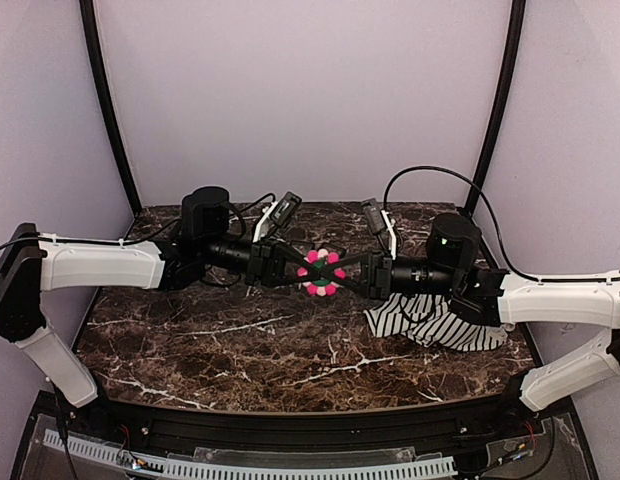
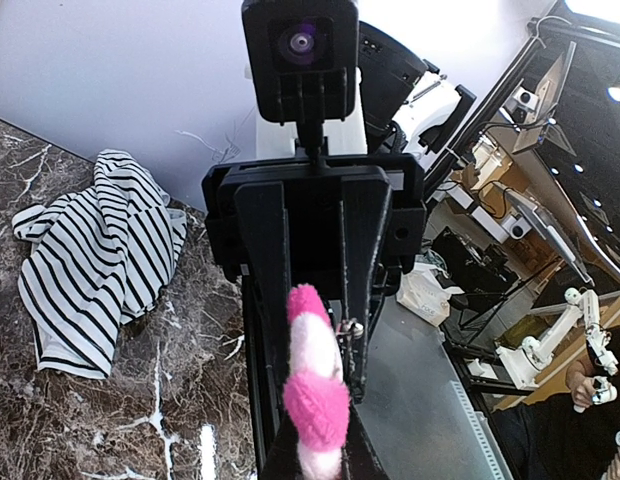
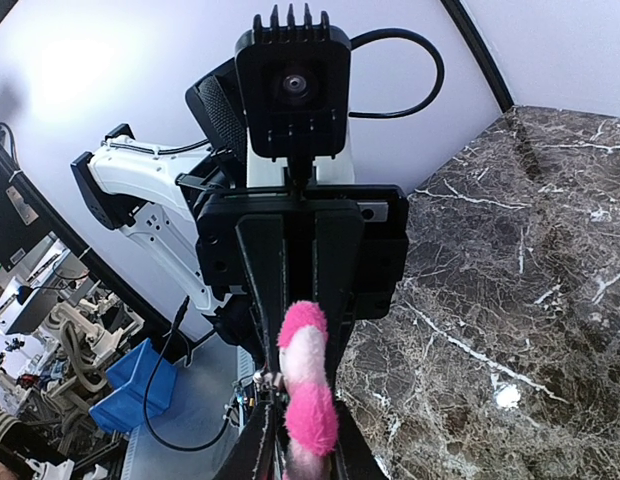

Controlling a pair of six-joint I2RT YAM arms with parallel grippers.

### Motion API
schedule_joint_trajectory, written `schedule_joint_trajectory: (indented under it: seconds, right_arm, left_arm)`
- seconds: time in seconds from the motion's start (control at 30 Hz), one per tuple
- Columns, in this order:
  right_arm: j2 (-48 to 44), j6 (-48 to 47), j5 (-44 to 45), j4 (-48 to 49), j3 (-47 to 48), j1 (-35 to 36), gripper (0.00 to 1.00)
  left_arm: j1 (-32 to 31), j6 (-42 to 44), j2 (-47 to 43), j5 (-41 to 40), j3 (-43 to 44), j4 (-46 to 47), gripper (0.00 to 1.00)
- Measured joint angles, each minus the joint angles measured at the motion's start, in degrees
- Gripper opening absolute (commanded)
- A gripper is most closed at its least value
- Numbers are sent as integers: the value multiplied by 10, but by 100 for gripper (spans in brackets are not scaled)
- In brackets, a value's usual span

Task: Remove the brooch from the garment
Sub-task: Close the brooch securely.

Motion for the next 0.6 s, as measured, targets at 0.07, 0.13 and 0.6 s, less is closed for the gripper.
schedule_joint_trajectory:
  seconds: [0.07, 0.13, 0.6]
  right_arm:
    - [0, 2, 0, 0, 0, -2, 16]
    - [0, 4, 0, 0, 0, -3, 16]
    - [0, 22, 0, -2, 0, -10, 16]
  left_arm:
    - [0, 0, 0, -1, 0, 0, 1]
    - [0, 0, 0, -2, 0, 0, 1]
    - [0, 2, 0, -14, 0, 0, 1]
